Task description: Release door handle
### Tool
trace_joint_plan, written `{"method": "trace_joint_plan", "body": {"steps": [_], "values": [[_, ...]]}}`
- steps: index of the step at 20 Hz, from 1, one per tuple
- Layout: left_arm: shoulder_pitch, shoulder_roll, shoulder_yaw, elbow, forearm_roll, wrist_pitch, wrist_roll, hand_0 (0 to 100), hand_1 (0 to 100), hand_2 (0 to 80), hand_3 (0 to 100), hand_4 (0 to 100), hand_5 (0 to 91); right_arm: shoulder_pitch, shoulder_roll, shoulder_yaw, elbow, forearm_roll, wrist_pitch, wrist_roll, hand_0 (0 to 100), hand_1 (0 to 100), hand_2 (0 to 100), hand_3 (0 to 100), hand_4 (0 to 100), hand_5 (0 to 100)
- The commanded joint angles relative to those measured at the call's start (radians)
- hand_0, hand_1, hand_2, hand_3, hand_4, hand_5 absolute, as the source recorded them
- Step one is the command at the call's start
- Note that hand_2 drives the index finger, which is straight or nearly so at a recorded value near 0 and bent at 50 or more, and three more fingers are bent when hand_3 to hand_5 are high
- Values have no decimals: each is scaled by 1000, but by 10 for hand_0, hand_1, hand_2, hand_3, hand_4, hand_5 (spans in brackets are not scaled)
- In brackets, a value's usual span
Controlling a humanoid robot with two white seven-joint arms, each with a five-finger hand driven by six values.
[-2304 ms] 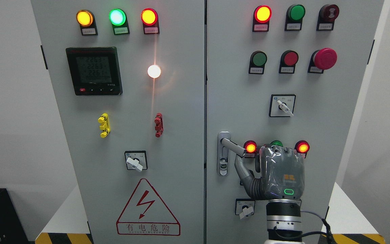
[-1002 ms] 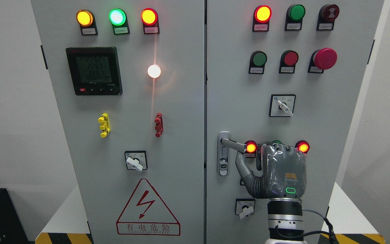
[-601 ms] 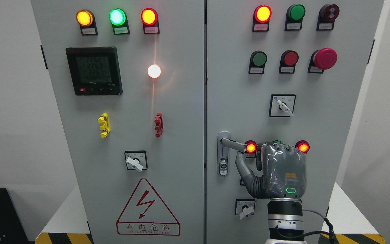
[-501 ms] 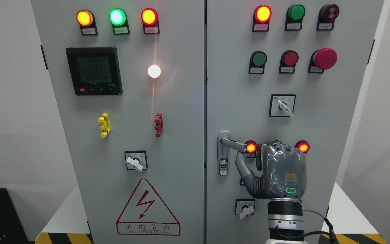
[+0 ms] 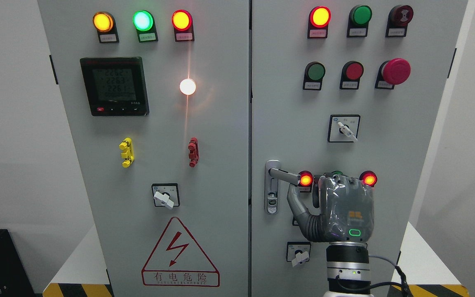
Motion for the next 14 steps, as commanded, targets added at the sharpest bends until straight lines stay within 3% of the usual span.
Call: {"method": "trace_joint_plan", "body": {"steps": [1, 14], "values": [[0, 0, 0, 0, 0, -1, -1, 120, 556, 0, 0, 0, 0, 14, -6, 0, -6, 0, -1, -10, 511, 331, 996, 1000, 967, 1000], [0, 0, 0, 0, 0, -1, -1, 120, 556, 0, 0, 0, 0, 60, -13, 9, -21, -14, -10, -24, 519, 320, 989, 1000, 962, 1000]]}}
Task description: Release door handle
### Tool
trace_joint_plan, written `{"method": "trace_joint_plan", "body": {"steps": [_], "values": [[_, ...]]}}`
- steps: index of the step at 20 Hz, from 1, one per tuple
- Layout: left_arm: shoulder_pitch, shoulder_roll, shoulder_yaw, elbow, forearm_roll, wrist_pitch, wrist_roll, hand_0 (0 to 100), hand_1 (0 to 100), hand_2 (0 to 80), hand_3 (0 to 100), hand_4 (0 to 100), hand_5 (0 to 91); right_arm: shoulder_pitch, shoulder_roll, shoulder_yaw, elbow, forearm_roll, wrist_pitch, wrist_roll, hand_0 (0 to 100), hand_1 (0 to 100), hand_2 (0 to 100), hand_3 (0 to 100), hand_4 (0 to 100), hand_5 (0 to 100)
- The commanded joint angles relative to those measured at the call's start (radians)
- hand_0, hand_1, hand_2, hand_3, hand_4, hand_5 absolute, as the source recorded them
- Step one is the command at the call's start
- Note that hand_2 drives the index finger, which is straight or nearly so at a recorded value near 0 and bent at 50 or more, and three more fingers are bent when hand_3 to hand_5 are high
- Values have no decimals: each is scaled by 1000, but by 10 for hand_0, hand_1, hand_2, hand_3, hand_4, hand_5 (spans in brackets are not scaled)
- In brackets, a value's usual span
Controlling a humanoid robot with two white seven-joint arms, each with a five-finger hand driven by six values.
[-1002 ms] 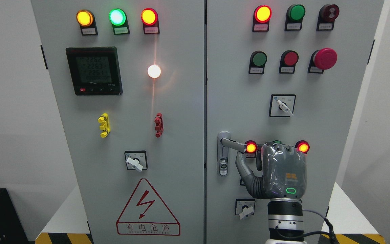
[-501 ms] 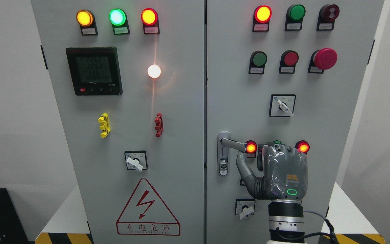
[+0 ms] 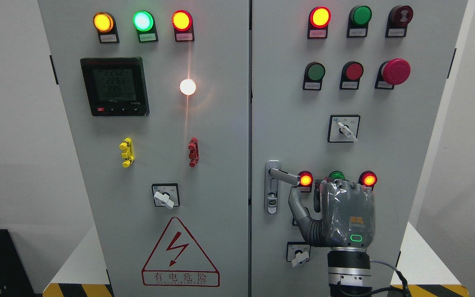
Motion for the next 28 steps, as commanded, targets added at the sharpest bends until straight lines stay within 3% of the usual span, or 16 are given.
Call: {"method": "trace_joint_plan", "body": {"steps": [1, 6, 9, 11, 14, 16, 18, 20, 21, 24, 26, 28], "values": [[0, 0, 0, 0, 0, -1, -1, 120, 556, 0, 0, 0, 0, 36, -6, 5, -18, -3, -8, -9, 520, 318, 988, 1000, 962, 1000], [0, 0, 0, 0, 0, -1, -1, 120, 556, 0, 0, 0, 0, 96, -11, -4, -51, -4, -71, -46, 509, 311, 941, 1000, 958, 1000], [0, 0, 0, 0, 0, -1, -1, 120, 556, 0, 0, 0, 0, 139, -37, -10, -78, -15, -101, -49, 498, 311, 855, 974, 926, 985], [0, 0, 0, 0, 0, -1, -1, 120, 556, 0, 0, 0, 0, 167, -54, -30, -95, -50, -136, -59, 489, 311, 755, 893, 853, 875], [0, 0, 0, 0, 0, -1, -1, 120, 556, 0, 0, 0, 0, 190, -69, -108, -98, -83, -263, -116, 481, 301, 627, 765, 748, 767], [0, 0, 0, 0, 0, -1, -1, 120, 556, 0, 0, 0, 0, 196, -75, -167, -100, -107, -342, -133, 478, 292, 524, 682, 683, 680], [0, 0, 0, 0, 0, -1, -1, 120, 556, 0, 0, 0, 0, 214, -84, -214, -100, -161, -415, -135, 475, 287, 467, 641, 637, 619], [0, 0, 0, 0, 0, -1, -1, 120, 556, 0, 0, 0, 0, 229, -95, -254, -98, -198, -457, -133, 461, 290, 365, 501, 503, 499], [0, 0, 0, 0, 0, -1, -1, 120, 556, 0, 0, 0, 0, 237, -101, -272, -98, -210, -472, -130, 459, 290, 355, 493, 489, 486], [0, 0, 0, 0, 0, -1, -1, 120, 556, 0, 0, 0, 0, 242, -106, -320, -98, -266, -560, -124, 457, 285, 202, 320, 329, 321], [0, 0, 0, 0, 0, -1, -1, 120, 556, 0, 0, 0, 0, 242, -106, -333, -98, -311, -609, -119, 469, 237, 94, 189, 208, 181], [0, 0, 0, 0, 0, -1, -1, 120, 556, 0, 0, 0, 0, 240, -104, -334, -101, -331, -618, -115, 470, 198, 46, 147, 169, 123]]}}
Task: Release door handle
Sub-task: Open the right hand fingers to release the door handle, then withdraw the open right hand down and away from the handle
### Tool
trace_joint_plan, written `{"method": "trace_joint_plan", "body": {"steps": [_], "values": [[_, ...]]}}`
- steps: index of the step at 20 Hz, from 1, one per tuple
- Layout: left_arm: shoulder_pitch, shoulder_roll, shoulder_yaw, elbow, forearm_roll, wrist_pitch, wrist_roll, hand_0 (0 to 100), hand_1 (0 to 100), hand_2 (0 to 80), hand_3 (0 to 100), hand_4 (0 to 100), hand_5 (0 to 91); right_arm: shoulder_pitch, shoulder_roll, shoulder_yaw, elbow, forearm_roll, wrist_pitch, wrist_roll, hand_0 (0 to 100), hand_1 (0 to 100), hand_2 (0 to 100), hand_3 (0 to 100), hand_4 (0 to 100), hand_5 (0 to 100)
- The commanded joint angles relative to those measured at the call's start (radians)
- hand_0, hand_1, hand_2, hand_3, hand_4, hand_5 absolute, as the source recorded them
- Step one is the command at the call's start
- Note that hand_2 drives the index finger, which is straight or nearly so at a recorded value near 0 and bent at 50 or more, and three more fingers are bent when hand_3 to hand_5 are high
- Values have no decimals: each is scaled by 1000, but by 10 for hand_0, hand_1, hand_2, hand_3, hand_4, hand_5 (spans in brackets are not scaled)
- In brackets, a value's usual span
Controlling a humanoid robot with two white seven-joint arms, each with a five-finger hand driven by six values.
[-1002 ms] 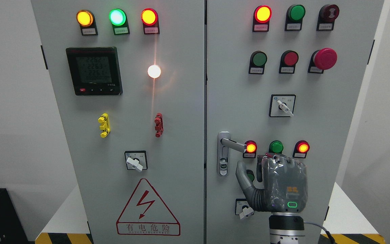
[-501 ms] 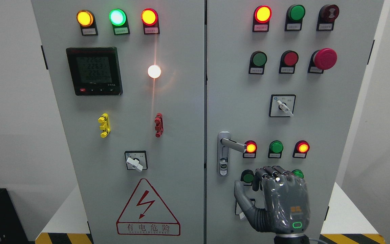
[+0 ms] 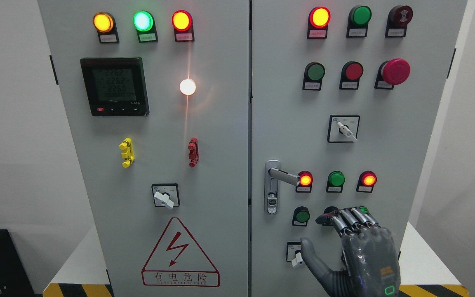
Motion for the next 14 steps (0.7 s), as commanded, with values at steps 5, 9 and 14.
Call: {"method": "trace_joint_plan", "body": {"steps": [5, 9, 14], "values": [[0, 0, 0, 0, 0, -1, -1, 120, 556, 0, 0, 0, 0, 15, -16, -116, -36, -131, -43, 15, 450, 169, 0, 72, 71, 0], [0, 0, 0, 0, 0, -1, -1, 120, 556, 0, 0, 0, 0, 12, -16, -113, -38, -151, -57, 44, 439, 163, 0, 49, 46, 0], [0, 0, 0, 0, 0, -1, -1, 120, 556, 0, 0, 0, 0, 12, -16, -106, -38, -153, -60, 53, 426, 169, 0, 46, 40, 0]]}}
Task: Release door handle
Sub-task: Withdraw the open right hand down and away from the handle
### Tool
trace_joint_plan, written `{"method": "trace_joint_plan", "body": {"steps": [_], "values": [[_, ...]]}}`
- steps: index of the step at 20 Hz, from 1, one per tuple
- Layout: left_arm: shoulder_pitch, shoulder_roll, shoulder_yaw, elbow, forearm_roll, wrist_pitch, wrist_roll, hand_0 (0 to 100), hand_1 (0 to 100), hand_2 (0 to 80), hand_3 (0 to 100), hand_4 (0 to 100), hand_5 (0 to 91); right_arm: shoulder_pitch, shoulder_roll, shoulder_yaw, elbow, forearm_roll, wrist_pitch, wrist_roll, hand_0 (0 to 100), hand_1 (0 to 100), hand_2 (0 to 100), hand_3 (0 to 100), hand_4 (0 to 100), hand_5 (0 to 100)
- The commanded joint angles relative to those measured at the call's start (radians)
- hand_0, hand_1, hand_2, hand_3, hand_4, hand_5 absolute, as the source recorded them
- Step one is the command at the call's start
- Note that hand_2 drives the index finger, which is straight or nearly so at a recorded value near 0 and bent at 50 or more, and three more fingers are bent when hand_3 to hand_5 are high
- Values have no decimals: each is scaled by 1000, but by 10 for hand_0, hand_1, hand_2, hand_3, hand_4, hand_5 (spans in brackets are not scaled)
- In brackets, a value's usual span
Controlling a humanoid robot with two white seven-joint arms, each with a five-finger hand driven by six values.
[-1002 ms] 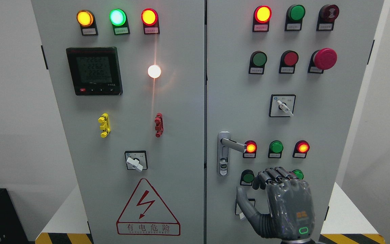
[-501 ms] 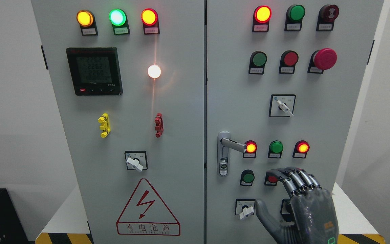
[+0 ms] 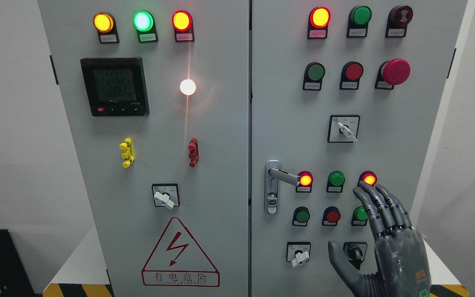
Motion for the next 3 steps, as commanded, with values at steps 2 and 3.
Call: {"method": "trace_joint_plan", "body": {"steps": [2, 3], "values": [[0, 0, 0, 0, 0, -1, -1, 120, 556, 0, 0, 0, 0, 0, 7, -16, -15, -19, -2, 6, 424, 170, 0, 45, 41, 0], [0, 0, 0, 0, 0, 1, -1, 120, 556, 0, 0, 0, 0, 0, 7, -11, -15, -19, -2, 6, 424, 170, 0, 45, 43, 0]]}}
